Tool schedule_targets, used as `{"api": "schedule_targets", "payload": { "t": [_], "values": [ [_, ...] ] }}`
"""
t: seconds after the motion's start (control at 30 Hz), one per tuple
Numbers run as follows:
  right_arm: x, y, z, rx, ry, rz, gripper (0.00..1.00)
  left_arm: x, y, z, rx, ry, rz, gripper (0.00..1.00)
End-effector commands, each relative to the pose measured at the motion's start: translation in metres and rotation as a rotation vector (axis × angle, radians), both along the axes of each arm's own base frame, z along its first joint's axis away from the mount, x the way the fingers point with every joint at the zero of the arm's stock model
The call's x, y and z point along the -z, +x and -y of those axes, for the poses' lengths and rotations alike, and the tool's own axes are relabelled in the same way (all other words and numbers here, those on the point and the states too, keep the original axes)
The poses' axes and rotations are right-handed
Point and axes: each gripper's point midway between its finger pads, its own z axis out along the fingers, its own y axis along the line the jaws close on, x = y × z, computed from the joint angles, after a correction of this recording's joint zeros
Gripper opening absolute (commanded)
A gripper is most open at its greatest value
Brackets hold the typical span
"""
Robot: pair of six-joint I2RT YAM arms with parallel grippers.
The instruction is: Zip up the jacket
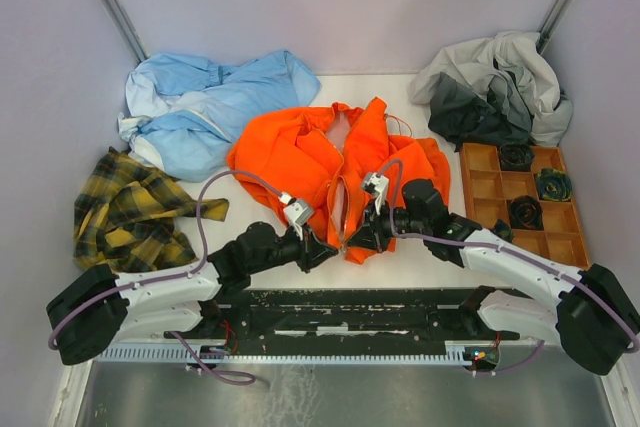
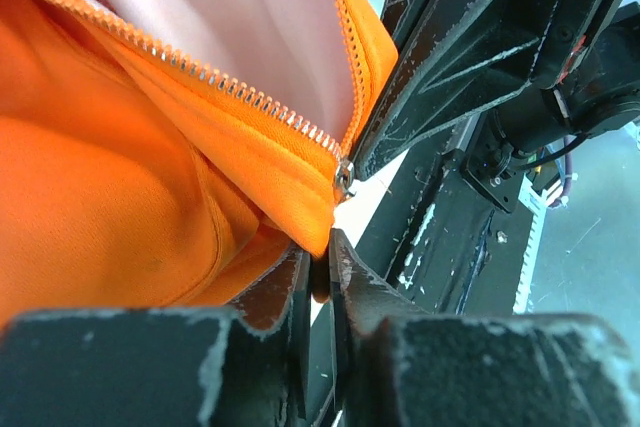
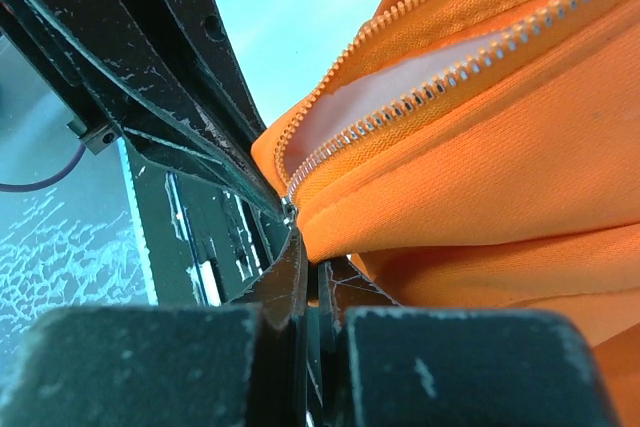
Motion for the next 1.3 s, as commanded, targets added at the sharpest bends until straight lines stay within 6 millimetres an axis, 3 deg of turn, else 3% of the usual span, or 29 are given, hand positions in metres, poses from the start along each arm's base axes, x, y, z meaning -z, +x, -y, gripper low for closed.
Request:
{"api": "schedule_targets", "payload": {
  "t": [0.0,0.3,0.43,0.93,1.27],
  "values": [
    [-0.032,0.01,-0.016,-0.037,0.1,0.093,0.0,-0.006,-0.004,0.0,-0.03,-0.05,-0.068,0.19],
    [-0.028,0.001,-0.016,-0.088,0.102,0.097,0.01,-0.035,0.017,-0.008,-0.191,-0.167,-0.095,0.46],
    [-0.029,0.0,-0.017,-0.094,0.108,0.1,0.01,-0.04,0.023,-0.017,-0.254,-0.21,-0.109,0.53],
    [-0.03,-0.001,-0.019,-0.103,0.123,0.097,0.01,-0.036,0.032,-0.013,-0.288,-0.261,-0.196,0.53],
    [-0.03,0.0,-0.02,-0.106,0.124,0.097,0.01,-0.035,0.021,-0.006,-0.208,-0.308,-0.231,0.46]
  ]
}}
